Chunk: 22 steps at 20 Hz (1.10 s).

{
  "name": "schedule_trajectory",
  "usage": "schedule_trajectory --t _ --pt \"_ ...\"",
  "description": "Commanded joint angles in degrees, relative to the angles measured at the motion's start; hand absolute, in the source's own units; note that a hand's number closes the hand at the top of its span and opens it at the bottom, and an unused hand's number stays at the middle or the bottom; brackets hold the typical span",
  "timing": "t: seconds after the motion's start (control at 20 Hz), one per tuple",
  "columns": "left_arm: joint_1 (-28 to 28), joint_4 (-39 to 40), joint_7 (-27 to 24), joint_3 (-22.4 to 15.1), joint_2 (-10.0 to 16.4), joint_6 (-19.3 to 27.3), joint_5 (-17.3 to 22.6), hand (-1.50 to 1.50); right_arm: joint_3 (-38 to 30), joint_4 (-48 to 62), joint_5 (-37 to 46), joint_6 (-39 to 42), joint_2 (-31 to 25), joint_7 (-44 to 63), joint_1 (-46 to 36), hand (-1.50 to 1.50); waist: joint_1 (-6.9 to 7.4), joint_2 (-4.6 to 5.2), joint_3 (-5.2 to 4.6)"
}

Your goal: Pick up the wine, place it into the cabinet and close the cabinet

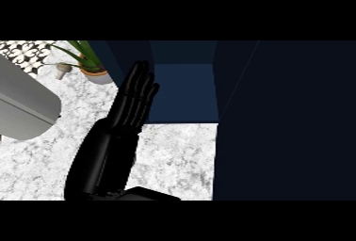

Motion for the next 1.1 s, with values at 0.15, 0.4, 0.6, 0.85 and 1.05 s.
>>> schedule_trajectory --t 0.15,0.4,0.6,0.85,1.05 --pt "-8.0 -0.6 8.9 -4.7 -0.1 8.7 -5.6 -1.50 2.6 -13.0 0.4 -2.6 -0.7 9.1 1.2 -1.50 -0.23 0.01 -0.01" --pt "-7.1 -6.6 18.8 -11.9 -0.1 14.2 -13.9 -1.50 5.2 -13.0 1.8 -3.4 -0.2 9.6 1.7 -1.50 0.24 -0.27 0.02" --pt "-10.4 -5.0 21.7 -9.9 -0.1 14.3 -15.1 -1.50 3.8 -15.7 0.9 -4.8 -0.9 12.3 1.5 -1.50 -0.02 -0.13 0.01" --pt "-15.4 -6.9 28.0 -8.1 -0.1 13.8 -19.5 -1.50 3.0 -13.8 0.9 -5.7 -0.7 14.1 -1.8 -1.50 0.21 -0.04 0.02" --pt "-10.3 -10.7 26.3 -6.7 0.9 9.8 -20.4 -1.50 4.0 -16.7 1.4 -7.4 -0.8 18.4 -5.3 -1.50 0.51 0.03 -0.08"
